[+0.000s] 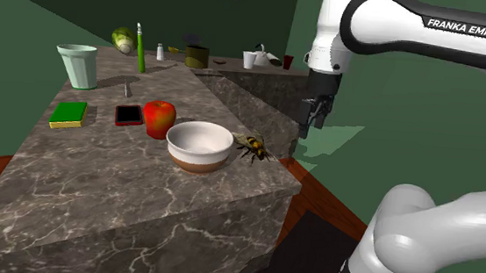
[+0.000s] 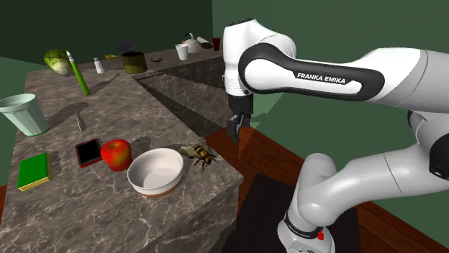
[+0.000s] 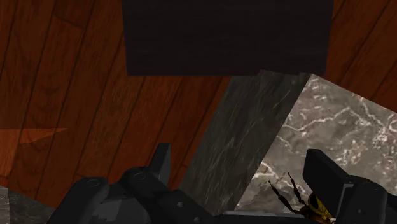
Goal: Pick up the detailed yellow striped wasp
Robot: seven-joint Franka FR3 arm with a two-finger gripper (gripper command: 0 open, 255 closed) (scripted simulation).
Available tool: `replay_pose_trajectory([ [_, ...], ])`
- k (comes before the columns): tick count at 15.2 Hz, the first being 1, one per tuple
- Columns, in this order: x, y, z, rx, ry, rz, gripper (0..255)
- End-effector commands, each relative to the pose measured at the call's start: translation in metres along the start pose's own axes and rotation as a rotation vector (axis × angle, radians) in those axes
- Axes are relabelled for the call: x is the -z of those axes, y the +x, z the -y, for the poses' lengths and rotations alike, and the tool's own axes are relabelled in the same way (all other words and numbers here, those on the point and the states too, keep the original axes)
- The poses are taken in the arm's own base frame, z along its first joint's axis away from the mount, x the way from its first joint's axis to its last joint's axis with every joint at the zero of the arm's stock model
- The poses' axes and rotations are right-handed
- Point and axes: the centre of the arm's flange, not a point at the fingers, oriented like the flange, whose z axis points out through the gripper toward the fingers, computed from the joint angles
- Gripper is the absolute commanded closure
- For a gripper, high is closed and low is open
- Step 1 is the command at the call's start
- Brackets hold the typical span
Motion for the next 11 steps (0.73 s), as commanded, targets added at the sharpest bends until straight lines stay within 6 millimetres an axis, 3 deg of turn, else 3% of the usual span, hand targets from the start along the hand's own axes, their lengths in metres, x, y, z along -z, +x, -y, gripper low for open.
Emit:
replay_pose_trajectory([
  [1,0.000,0.000,0.000,0.000,0.000,0.000,0],
  [11,-0.029,0.101,0.061,-0.198,0.160,0.052,0],
])
